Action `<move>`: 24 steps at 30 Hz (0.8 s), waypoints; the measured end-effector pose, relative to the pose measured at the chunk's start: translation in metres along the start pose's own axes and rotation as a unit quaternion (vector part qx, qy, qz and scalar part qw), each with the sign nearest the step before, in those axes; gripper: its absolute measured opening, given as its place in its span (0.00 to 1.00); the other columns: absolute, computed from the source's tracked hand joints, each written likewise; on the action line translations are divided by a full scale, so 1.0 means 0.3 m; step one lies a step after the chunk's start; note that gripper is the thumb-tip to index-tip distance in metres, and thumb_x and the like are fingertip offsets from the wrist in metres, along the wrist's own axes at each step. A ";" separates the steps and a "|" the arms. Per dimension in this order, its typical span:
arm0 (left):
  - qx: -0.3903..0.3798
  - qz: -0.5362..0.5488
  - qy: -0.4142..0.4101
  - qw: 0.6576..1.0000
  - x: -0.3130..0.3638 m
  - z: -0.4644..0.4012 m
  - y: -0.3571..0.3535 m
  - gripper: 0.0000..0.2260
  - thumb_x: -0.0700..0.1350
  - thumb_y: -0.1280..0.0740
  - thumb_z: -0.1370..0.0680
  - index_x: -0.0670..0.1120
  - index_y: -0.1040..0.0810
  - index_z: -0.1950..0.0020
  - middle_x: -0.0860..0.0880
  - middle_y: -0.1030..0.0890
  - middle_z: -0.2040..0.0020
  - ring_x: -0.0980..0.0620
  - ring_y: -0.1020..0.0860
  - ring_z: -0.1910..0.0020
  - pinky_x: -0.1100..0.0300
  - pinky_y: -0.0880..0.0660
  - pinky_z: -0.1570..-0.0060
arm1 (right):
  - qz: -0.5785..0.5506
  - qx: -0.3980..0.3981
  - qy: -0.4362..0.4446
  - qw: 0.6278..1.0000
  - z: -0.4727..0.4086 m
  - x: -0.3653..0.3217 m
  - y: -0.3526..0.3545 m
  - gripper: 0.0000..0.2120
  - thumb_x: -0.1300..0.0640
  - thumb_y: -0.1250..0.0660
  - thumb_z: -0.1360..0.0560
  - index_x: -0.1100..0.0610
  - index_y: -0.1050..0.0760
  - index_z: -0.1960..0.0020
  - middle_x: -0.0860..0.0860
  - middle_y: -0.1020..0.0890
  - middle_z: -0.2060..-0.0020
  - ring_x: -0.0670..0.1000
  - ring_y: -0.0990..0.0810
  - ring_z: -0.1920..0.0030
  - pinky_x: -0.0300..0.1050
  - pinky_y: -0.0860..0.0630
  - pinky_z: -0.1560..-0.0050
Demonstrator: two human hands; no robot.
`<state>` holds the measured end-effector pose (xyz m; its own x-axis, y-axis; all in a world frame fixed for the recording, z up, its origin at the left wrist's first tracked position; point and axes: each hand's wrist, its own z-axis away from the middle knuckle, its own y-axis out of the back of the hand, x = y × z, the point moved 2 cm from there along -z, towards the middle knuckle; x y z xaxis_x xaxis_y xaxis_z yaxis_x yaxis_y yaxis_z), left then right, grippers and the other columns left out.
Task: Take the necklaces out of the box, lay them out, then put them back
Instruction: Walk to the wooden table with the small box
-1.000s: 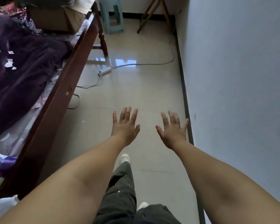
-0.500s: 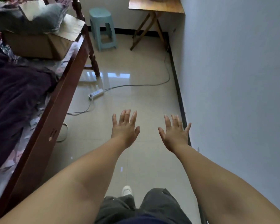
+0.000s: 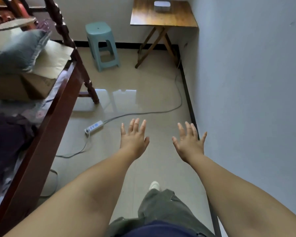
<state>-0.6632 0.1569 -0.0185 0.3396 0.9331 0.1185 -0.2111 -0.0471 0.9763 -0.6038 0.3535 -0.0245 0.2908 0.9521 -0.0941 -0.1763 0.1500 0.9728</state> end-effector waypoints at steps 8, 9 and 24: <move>0.014 0.051 0.027 0.998 0.004 -0.580 0.144 0.27 0.55 0.49 0.20 0.50 0.56 0.25 0.46 0.52 0.23 0.48 0.56 0.24 0.41 0.59 0.29 | 0.001 -0.015 0.014 1.000 -0.585 0.004 0.169 0.28 0.42 0.55 0.20 0.49 0.58 0.23 0.52 0.55 0.22 0.53 0.60 0.23 0.68 0.63 0.29; 0.008 0.053 0.035 0.998 -0.015 -0.653 0.146 0.27 0.55 0.49 0.20 0.50 0.56 0.25 0.47 0.52 0.22 0.48 0.56 0.24 0.41 0.59 0.29 | 0.005 -0.017 0.017 1.000 -0.658 -0.001 0.174 0.28 0.42 0.55 0.20 0.49 0.58 0.23 0.53 0.55 0.22 0.53 0.60 0.23 0.68 0.63 0.29; 0.013 0.026 -0.032 0.999 -0.221 -1.907 0.450 0.26 0.54 0.50 0.20 0.50 0.55 0.25 0.46 0.52 0.22 0.47 0.55 0.24 0.42 0.55 0.28 | -0.010 -0.006 -0.043 0.999 -1.834 -0.118 0.437 0.28 0.42 0.55 0.20 0.49 0.57 0.23 0.51 0.54 0.22 0.52 0.59 0.23 0.63 0.61 0.28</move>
<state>-1.2386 0.2927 0.0020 0.3861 0.9049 0.1790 -0.2062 -0.1044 0.9729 -1.1547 0.4859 -0.0099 0.3735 0.9228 -0.0946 -0.1809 0.1725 0.9683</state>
